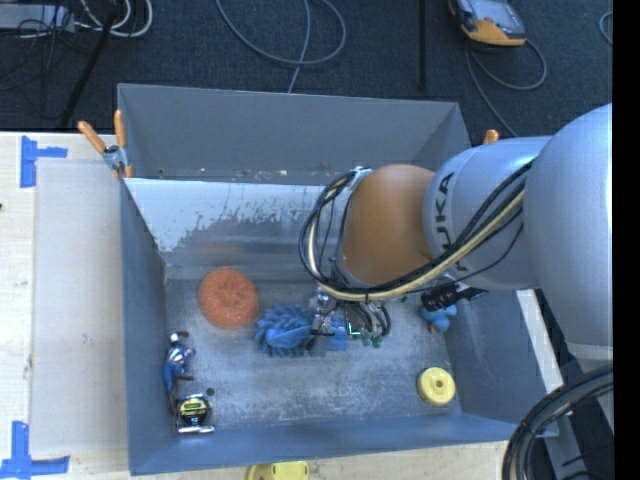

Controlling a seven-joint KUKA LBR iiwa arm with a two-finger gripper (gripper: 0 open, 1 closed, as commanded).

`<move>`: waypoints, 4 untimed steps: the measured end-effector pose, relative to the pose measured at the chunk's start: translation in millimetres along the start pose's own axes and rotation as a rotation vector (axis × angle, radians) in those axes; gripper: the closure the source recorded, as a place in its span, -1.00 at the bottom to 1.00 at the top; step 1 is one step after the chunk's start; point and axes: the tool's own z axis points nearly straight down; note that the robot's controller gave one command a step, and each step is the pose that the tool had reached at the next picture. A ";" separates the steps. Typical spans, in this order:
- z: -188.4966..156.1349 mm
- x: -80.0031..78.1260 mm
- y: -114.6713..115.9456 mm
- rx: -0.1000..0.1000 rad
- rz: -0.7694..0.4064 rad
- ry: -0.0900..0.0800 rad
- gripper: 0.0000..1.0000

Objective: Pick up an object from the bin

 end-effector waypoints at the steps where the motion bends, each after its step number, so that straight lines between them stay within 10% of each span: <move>1: 0.0 -0.1 -0.4 0.000 0.002 0.000 1.00; 4: -82.2 -23.6 8.1 0.000 0.001 -0.005 1.00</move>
Offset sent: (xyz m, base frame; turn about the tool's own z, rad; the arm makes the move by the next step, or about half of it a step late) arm 0.0000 0.0000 0.0000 0.0000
